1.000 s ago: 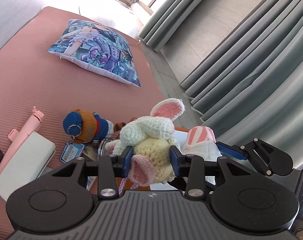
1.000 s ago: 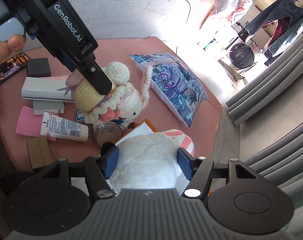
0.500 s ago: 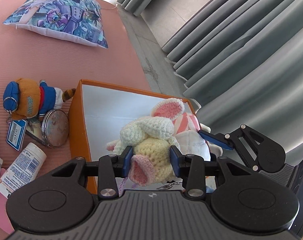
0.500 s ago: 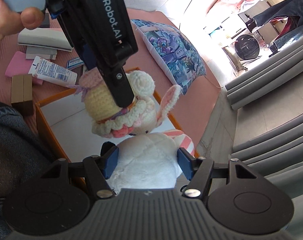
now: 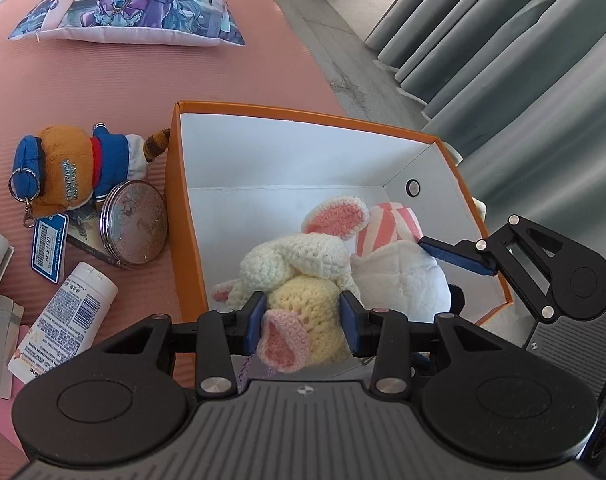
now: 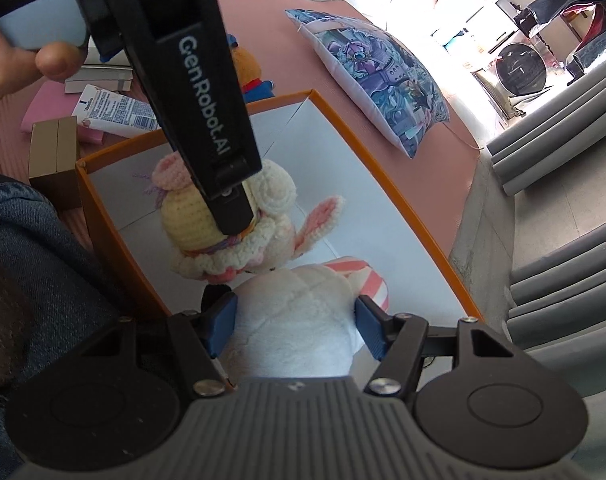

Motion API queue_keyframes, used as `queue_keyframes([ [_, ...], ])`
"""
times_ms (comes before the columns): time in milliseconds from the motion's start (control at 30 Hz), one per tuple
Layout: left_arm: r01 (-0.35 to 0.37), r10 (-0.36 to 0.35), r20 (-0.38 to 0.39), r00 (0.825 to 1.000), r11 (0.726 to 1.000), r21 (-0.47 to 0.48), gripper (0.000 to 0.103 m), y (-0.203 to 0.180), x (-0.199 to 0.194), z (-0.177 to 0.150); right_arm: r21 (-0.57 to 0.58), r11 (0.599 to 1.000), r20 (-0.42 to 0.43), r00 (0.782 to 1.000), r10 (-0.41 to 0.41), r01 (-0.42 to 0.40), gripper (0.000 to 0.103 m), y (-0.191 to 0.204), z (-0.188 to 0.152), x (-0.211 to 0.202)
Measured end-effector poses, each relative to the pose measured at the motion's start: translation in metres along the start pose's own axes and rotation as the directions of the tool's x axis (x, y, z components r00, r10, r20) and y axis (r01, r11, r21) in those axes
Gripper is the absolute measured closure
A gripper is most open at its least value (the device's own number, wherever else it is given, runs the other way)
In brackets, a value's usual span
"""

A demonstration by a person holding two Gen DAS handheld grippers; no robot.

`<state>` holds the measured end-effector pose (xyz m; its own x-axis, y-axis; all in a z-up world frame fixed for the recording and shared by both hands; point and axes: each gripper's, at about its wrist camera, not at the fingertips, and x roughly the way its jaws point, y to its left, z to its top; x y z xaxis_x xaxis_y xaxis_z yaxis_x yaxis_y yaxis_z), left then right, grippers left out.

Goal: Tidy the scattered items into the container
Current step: 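Carry the bunny doll with left tool while right tool carries the plush into the box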

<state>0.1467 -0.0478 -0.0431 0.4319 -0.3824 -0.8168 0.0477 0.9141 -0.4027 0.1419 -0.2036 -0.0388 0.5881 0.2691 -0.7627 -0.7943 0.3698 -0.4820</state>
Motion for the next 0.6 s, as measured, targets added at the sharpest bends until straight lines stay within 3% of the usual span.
queue_keyframes([
  [300, -0.071, 0.073, -0.029, 0.997, 0.996, 0.046, 0.057, -0.011, 0.003, 0.003, -0.043, 0.998, 0.027, 0.998, 0.056, -0.055, 0.038, 0.005, 0.005, -0.005],
  [367, -0.078, 0.08, -0.034, 0.996, 0.996, 0.05, 0.057, -0.013, 0.004, 0.003, -0.074, 0.995, 0.029, 0.997, 0.069, -0.067, 0.047, 0.006, 0.008, -0.005],
  [433, -0.079, 0.081, -0.037, 0.996, 0.996, 0.048, 0.057, -0.013, 0.004, 0.003, -0.091, 0.993, 0.025, 0.996, 0.08, -0.078, 0.077, 0.007, 0.011, -0.006],
  [600, -0.076, 0.078, -0.041, 0.996, 0.996, 0.048, 0.057, -0.013, 0.004, 0.002, -0.107, 0.987, 0.001, 0.992, 0.123, -0.122, 0.076, 0.007, 0.02, -0.002],
])
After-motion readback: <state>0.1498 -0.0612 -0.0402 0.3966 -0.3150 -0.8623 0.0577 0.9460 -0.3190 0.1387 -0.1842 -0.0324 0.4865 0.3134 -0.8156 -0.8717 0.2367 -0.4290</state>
